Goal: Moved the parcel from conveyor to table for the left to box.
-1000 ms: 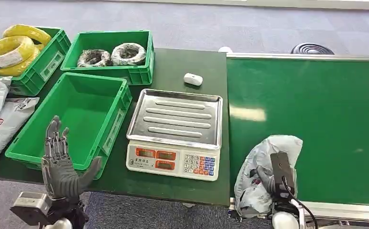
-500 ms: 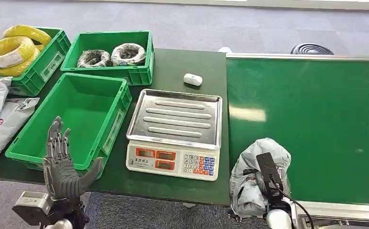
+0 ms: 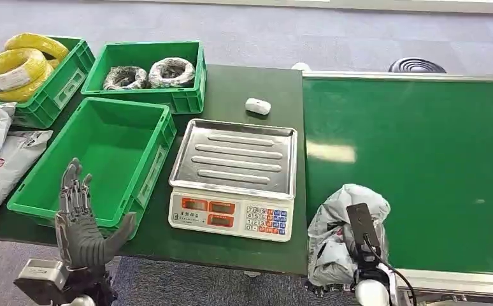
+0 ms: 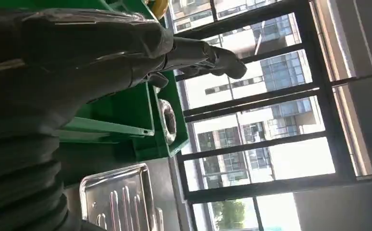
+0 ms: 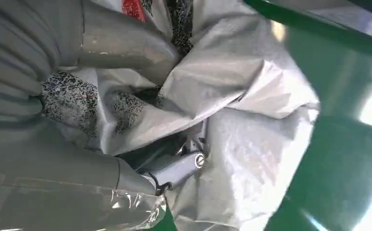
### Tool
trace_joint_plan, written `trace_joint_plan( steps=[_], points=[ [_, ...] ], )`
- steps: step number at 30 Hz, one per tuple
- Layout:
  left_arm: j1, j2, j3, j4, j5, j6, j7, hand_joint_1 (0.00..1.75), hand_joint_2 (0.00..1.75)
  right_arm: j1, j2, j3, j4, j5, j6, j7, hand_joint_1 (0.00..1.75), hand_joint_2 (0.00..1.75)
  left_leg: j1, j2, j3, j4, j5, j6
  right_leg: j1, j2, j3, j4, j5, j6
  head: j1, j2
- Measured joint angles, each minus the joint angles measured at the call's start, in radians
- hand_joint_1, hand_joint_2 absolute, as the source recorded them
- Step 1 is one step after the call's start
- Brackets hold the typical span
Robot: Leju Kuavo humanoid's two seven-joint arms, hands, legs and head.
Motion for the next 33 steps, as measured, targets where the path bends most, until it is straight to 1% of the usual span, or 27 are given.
trace_joint_plan(
  steps=[5, 8, 10, 11, 13, 15, 18, 22, 24, 28, 33],
  points=[
    [0.003, 0.000, 0.005, 0.000, 0.000, -0.004, -0.025, 0.00, 1.75, 0.002, -0.007, 0.000, -0.144, -0.035, -0.145, -0.140, 1.75, 1.75, 0.000, 0.000, -0.001, 0.000, 0.000, 0.000, 0.000, 0.000, -0.001, 0.000, 0.000, 0.000, 0.000, 0.000],
    [-0.006, -0.001, 0.005, 0.005, 0.000, -0.006, -0.032, 0.00, 1.75, -0.044, -0.026, 0.007, -0.231, -0.069, -0.184, -0.204, 1.75, 1.75, 0.000, 0.000, -0.001, 0.000, 0.000, 0.000, 0.000, 0.000, -0.001, 0.000, 0.000, 0.000, 0.000, 0.000],
    [-0.018, -0.001, -0.001, 0.013, 0.002, 0.000, -0.032, 0.00, 1.75, -0.098, -0.045, 0.016, -0.258, -0.084, -0.185, -0.213, 1.75, 1.75, 0.000, 0.000, -0.001, 0.000, 0.000, 0.000, 0.000, 0.000, -0.001, 0.000, 0.001, 0.000, 0.000, 0.000],
    [-0.026, 0.000, -0.007, 0.018, 0.002, 0.005, -0.032, 0.00, 1.75, -0.143, -0.055, 0.021, -0.259, -0.090, -0.178, -0.213, 1.75, 1.75, -0.001, 0.001, -0.002, 0.000, 0.001, 0.001, 0.000, 0.001, -0.001, 0.000, 0.002, -0.001, 0.000, 0.000],
    [-0.049, 0.001, -0.015, 0.030, 0.005, 0.013, -0.032, 0.00, 1.75, -0.269, -0.071, 0.040, -0.249, -0.100, -0.135, -0.200, 1.75, 1.75, -0.001, 0.003, -0.002, 0.000, 0.003, 0.002, 0.000, 0.003, -0.002, 0.001, 0.005, 0.000, 0.000, 0.000],
    [-0.074, 0.003, -0.023, 0.042, 0.011, 0.016, -0.032, 0.00, 1.75, -0.414, -0.079, 0.070, -0.209, -0.107, -0.083, -0.180, 1.75, 1.75, -0.001, 0.006, -0.002, 0.000, 0.005, 0.002, 0.000, 0.005, -0.004, 0.001, 0.006, -0.001, 0.000, 0.000],
    [-0.114, 0.006, -0.034, 0.063, 0.020, 0.023, -0.032, 0.00, 1.75, -0.624, -0.079, 0.129, -0.102, -0.160, 0.046, -0.131, 1.75, 1.75, 0.000, 0.006, -0.002, 0.000, 0.006, 0.002, 0.000, 0.004, -0.004, 0.002, 0.007, -0.002, 0.000, 0.000],
    [-0.151, 0.011, -0.035, 0.084, 0.036, 0.024, -0.029, 0.00, 1.75, -0.805, -0.054, 0.210, 0.064, -0.159, 0.184, -0.047, 1.75, 1.75, 0.000, 0.006, -0.003, 0.000, 0.007, 0.002, 0.001, 0.004, -0.004, 0.003, 0.007, -0.002, 0.000, 0.000],
    [-0.169, 0.012, -0.036, 0.092, 0.042, 0.022, -0.024, 0.00, 1.75, -0.861, -0.036, 0.249, 0.162, -0.151, 0.210, -0.027, 1.75, 1.75, 0.000, 0.005, -0.003, 0.000, 0.007, 0.002, 0.001, 0.004, -0.005, 0.003, 0.007, -0.002, 0.000, 0.000],
    [-0.190, 0.013, -0.036, 0.102, 0.040, 0.017, -0.001, 0.00, 1.75, -0.927, 0.003, 0.293, 0.346, -0.186, 0.250, -0.035, 1.75, 1.75, 0.000, 0.004, -0.005, 0.000, 0.007, 0.001, 0.001, 0.003, -0.006, 0.003, 0.007, -0.002, 0.000, 0.000],
    [-0.193, 0.012, -0.034, 0.101, 0.024, 0.012, 0.027, 0.00, 1.75, -0.933, 0.044, 0.334, 0.521, -0.208, 0.286, -0.045, 1.75, 1.75, 0.000, 0.003, -0.006, 0.000, 0.007, 0.002, 0.000, 0.003, -0.007, 0.002, 0.007, -0.002, 0.000, 0.000]
  ],
)
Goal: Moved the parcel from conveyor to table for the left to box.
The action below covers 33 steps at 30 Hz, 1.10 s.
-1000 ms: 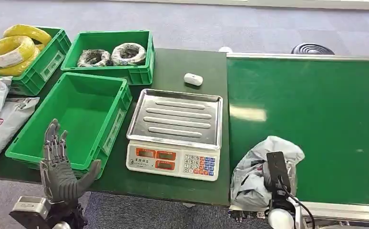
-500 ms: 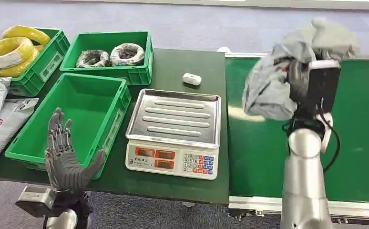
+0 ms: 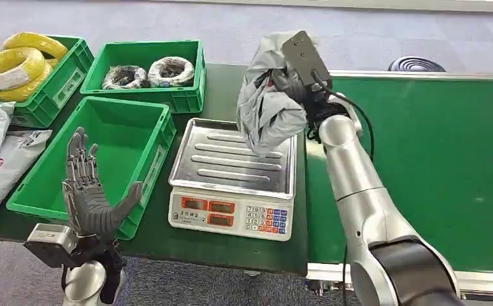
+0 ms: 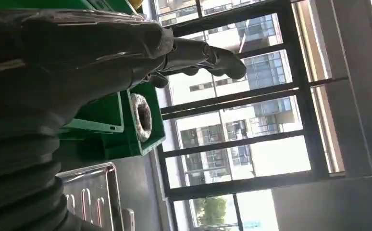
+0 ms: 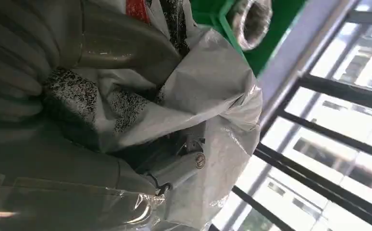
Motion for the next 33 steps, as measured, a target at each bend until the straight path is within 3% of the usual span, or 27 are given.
trace_joint_plan(
  steps=[5, 9, 10, 11, 19, 22, 27, 33],
  points=[
    [0.002, 0.000, 0.007, -0.013, -0.010, -0.005, 0.015, 0.00, 1.75, 0.002, 0.025, 0.031, 0.086, 0.000, 0.052, 0.006, 1.75, 1.75, 0.000, -0.001, 0.000, 0.000, 0.000, 0.000, 0.000, 0.000, -0.001, 0.000, 0.000, 0.000, 0.000, 0.000],
    [0.002, 0.000, 0.017, -0.016, -0.014, -0.023, 0.020, 0.00, 1.75, 0.006, 0.032, 0.052, 0.135, -0.033, 0.189, -0.007, 1.75, 1.75, 0.000, -0.001, 0.000, 0.000, 0.000, 0.000, 0.000, 0.000, -0.001, 0.000, 0.000, 0.000, 0.000, 0.000],
    [0.002, 0.000, 0.019, -0.016, -0.015, -0.027, 0.020, 0.00, 1.75, 0.008, 0.032, 0.059, 0.145, -0.038, 0.209, -0.008, 0.45, 1.75, 0.000, -0.001, 0.000, 0.000, 0.000, 0.000, 0.000, 0.000, -0.001, 0.000, 0.000, 0.000, 0.000, 0.000],
    [0.002, 0.000, 0.023, -0.016, -0.016, -0.030, 0.020, 0.00, 1.75, 0.008, 0.032, 0.066, 0.158, -0.040, 0.225, -0.008, 0.00, 1.75, 0.000, -0.001, 0.000, 0.000, 0.000, 0.000, 0.000, 0.000, -0.001, 0.000, 0.000, 0.000, 0.000, 0.000],
    [0.021, 0.000, 0.031, -0.016, -0.027, -0.046, 0.024, 0.00, 1.75, 0.007, 0.032, 0.114, 0.219, -0.027, 0.262, 0.010, 0.00, 1.75, 0.000, -0.001, 0.000, 0.000, 0.000, 0.000, 0.000, 0.000, -0.001, 0.000, 0.000, 0.000, 0.000, 0.000],
    [0.030, 0.001, 0.031, -0.015, -0.044, -0.073, 0.080, 0.00, 1.75, 0.007, 0.030, 0.129, 0.227, -0.022, 0.243, 0.010, 0.00, 1.75, 0.000, -0.001, 0.000, 0.000, 0.000, 0.000, 0.000, 0.000, -0.001, 0.000, 0.000, 0.000, 0.000, 0.000],
    [0.034, 0.003, 0.030, -0.004, -0.107, -0.093, 0.151, 0.00, 1.75, 0.013, 0.022, 0.143, 0.219, 0.010, 0.096, 0.008, 0.00, 1.75, 0.000, -0.001, 0.000, 0.000, 0.000, 0.000, 0.000, 0.000, -0.001, 0.000, 0.000, 0.000, 0.000, 0.000],
    [-0.006, 0.016, 0.021, 0.032, -0.192, -0.097, 0.233, 0.00, 1.75, 0.107, 0.001, 0.131, 0.025, 0.003, -0.108, -0.049, 0.00, 1.75, 0.000, -0.001, 0.000, 0.000, 0.000, 0.000, 0.000, -0.001, -0.002, 0.000, 0.000, 0.000, -0.001, 0.000]
  ],
)
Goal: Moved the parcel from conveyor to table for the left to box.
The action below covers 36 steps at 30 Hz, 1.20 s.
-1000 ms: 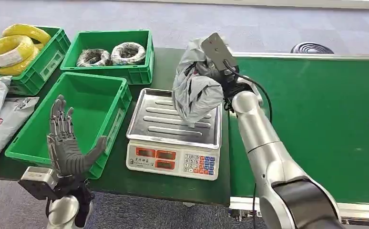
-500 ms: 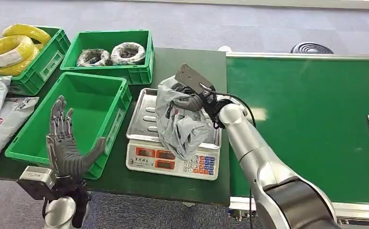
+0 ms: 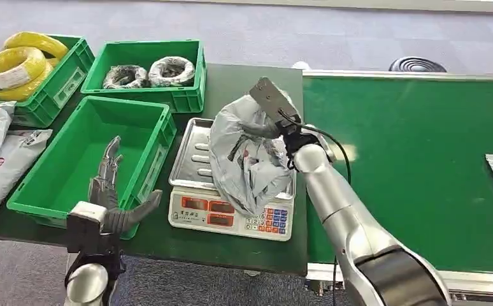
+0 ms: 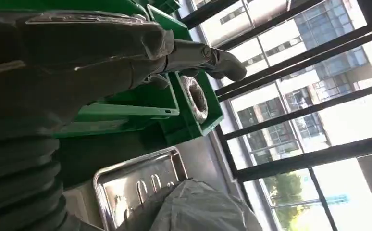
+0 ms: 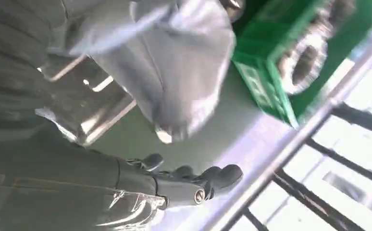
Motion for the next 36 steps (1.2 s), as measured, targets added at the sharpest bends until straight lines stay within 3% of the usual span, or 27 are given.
trace_joint_plan(
  steps=[9, 16, 19, 25, 26, 27, 36],
  points=[
    [-0.178, 0.033, -0.057, 0.176, -0.040, -0.013, 0.042, 0.00, 1.75, 0.258, -0.056, -0.073, -0.423, 0.028, -0.106, -0.036, 0.00, 1.75, 0.000, -0.001, 0.000, 0.000, 0.000, 0.000, 0.000, -0.001, 0.001, 0.000, 0.000, 0.000, 0.000, 0.000],
    [-0.339, 0.043, -0.135, 0.334, -0.131, 0.006, 0.107, 0.00, 1.75, 0.386, -0.094, -0.137, -0.622, 0.022, -0.250, -0.110, 0.00, 1.75, 0.000, -0.001, 0.000, 0.001, 0.000, 0.000, 0.000, 0.000, 0.001, 0.000, 0.000, 0.000, 0.000, 0.000],
    [-0.434, 0.023, -0.182, 0.462, -0.205, 0.010, 0.139, 0.00, 1.75, 0.456, -0.101, -0.166, -0.714, 0.011, -0.319, -0.143, 0.00, 1.75, 0.000, -0.002, 0.000, 0.001, 0.000, 0.000, 0.000, -0.001, 0.001, 0.000, 0.000, 0.000, 0.001, 0.000],
    [-0.605, -0.050, -0.280, 0.761, -0.310, 0.000, 0.180, 0.02, 1.75, 0.529, -0.105, -0.198, -0.818, 0.007, -0.321, -0.155, 0.00, 1.75, 0.000, 0.000, 0.000, 0.001, 0.000, 0.000, -0.001, 0.000, 0.001, 0.000, 0.000, 0.000, 0.001, 0.000],
    [-0.625, -0.061, -0.294, 0.805, -0.318, -0.008, 0.180, 0.12, 1.75, 0.529, -0.106, -0.200, -0.824, 0.006, -0.319, -0.156, 0.00, 1.75, 0.000, 0.000, 0.000, 0.001, 0.000, 0.000, -0.001, 0.000, 0.001, 0.000, 0.000, 0.000, 0.000, 0.000],
    [-0.644, -0.072, -0.307, 0.847, -0.325, -0.015, 0.183, 1.69, 1.75, 0.529, -0.108, -0.202, -0.828, 0.004, -0.318, -0.157, 0.00, 1.75, 0.000, 0.000, 0.000, 0.001, 0.000, 0.000, -0.001, 0.000, 0.001, 0.000, 0.000, 0.000, 0.001, 0.000],
    [-0.723, -0.146, -0.405, 1.083, -0.383, -0.059, 0.205, 1.75, 1.75, 0.513, -0.129, -0.203, -0.830, -0.046, -0.307, -0.164, 0.00, 1.75, 0.000, -0.001, 0.000, 0.001, 0.000, 0.000, -0.001, 0.000, 0.001, 0.000, 0.000, 0.000, 0.001, 0.000]
  ],
)
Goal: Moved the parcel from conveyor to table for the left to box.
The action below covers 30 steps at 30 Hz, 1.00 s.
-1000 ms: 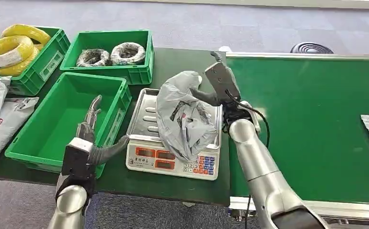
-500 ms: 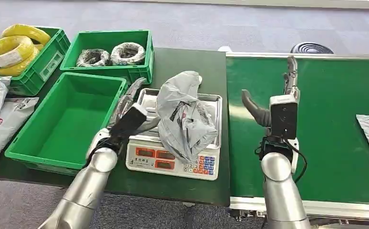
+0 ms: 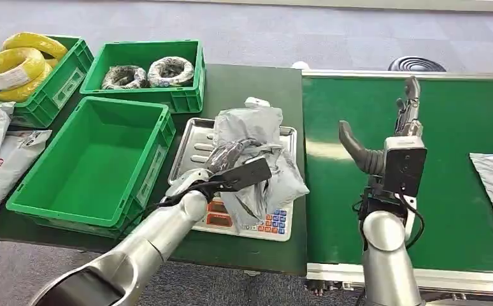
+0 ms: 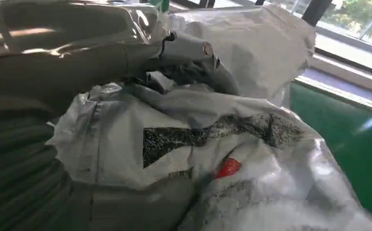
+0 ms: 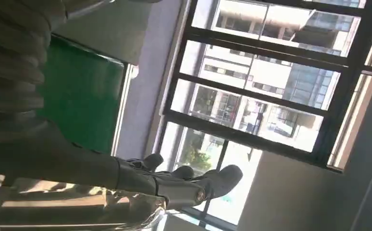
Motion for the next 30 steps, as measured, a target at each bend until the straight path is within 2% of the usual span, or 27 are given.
trace_joint_plan(
  steps=[7, 12, 19, 23, 30],
  points=[
    [-0.032, -0.008, -0.025, 0.058, 0.015, 0.047, -0.010, 1.75, 1.75, 0.007, -0.006, -0.015, 0.000, -0.004, -0.005, 0.000, 0.00, 1.75, 0.000, 0.000, 0.000, 0.000, 0.000, 0.000, 0.000, 0.000, 0.001, 0.000, 0.000, 0.000, 0.000, 0.000],
    [-0.029, 0.019, 0.006, 0.042, 0.088, 0.127, -0.071, 1.75, 1.75, 0.030, -0.006, -0.028, -0.001, 0.001, -0.006, 0.002, 0.00, 1.75, 0.000, 0.000, 0.000, 0.000, 0.000, 0.000, 0.000, 0.000, 0.001, 0.000, 0.000, 0.000, 0.000, 0.000],
    [0.005, 0.130, 0.137, -0.158, 0.198, 0.217, -0.097, 1.75, 1.75, 0.084, -0.004, -0.055, -0.015, 0.008, -0.010, 0.003, 0.00, 1.75, 0.001, 0.001, 0.000, -0.001, 0.000, 0.000, 0.001, 0.001, -0.001, 0.001, 0.000, 0.000, 0.000, 0.000],
    [0.010, 0.217, 0.231, -0.273, 0.218, 0.243, -0.079, 1.75, 1.75, 0.123, -0.004, -0.073, -0.025, -0.001, -0.011, -0.008, 0.00, 1.75, 0.001, 0.001, 0.000, -0.001, 0.000, 0.000, 0.001, 0.001, -0.001, 0.001, 0.000, 0.000, 0.000, 0.000],
    [0.011, 0.344, 0.405, -0.331, 0.209, 0.293, -0.078, 1.75, 1.75, 0.157, -0.010, -0.091, -0.025, -0.031, -0.014, -0.023, 0.00, 1.75, 0.001, 0.002, 0.000, -0.001, 0.000, 0.000, 0.001, 0.001, -0.001, 0.001, 0.000, -0.001, 0.000, 0.000]
  ],
)
